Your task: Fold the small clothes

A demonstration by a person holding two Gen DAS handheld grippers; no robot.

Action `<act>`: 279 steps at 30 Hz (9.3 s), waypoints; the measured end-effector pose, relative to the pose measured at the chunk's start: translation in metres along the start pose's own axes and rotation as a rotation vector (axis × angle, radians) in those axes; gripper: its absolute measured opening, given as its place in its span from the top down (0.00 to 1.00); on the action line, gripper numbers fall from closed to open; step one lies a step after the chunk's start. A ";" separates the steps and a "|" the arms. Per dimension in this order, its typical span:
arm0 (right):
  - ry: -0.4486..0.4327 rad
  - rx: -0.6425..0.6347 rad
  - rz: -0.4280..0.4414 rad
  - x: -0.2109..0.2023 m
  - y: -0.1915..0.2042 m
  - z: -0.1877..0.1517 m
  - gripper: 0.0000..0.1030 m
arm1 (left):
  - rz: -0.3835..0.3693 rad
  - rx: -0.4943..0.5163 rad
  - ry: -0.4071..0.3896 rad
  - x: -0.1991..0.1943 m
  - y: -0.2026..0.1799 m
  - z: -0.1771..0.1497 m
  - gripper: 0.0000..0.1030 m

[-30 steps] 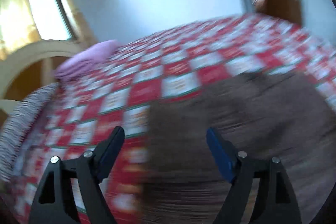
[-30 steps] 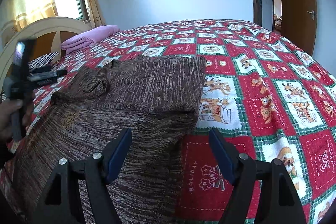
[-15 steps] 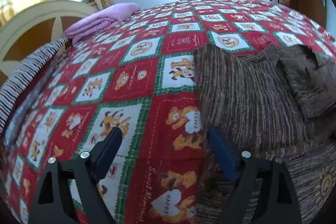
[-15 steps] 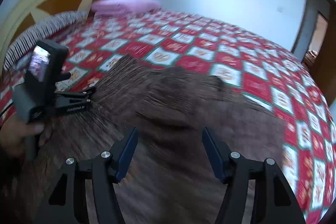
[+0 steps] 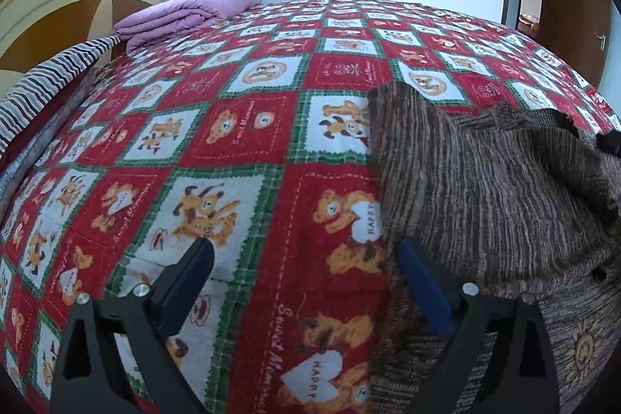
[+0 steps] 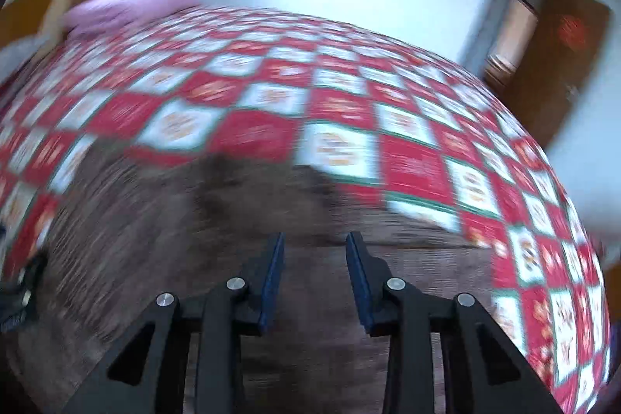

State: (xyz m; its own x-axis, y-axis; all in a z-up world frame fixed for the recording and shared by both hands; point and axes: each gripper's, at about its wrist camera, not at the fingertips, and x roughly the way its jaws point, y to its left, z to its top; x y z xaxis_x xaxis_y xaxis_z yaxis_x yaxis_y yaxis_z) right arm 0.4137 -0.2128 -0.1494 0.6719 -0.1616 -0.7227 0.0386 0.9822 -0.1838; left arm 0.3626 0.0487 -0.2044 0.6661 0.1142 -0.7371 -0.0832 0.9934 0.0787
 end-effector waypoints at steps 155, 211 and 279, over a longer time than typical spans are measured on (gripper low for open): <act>0.099 0.200 0.099 -0.098 -0.171 -0.230 0.24 | 0.000 0.193 -0.062 -0.107 0.005 -0.086 0.00; 0.149 0.141 0.272 -0.220 -0.120 -0.362 0.41 | -0.396 0.161 0.124 -0.211 0.032 -0.221 0.92; -0.302 0.159 0.221 -0.234 -0.170 -0.096 0.95 | -0.252 0.189 -0.256 -0.192 0.010 0.033 0.93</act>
State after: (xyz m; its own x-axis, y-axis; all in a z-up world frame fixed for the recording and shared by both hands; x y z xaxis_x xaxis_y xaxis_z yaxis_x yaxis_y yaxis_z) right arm 0.1788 -0.3509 -0.0135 0.8628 0.0670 -0.5011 -0.0328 0.9965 0.0767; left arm 0.2581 0.0370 -0.0404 0.8132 -0.1581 -0.5601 0.2280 0.9720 0.0566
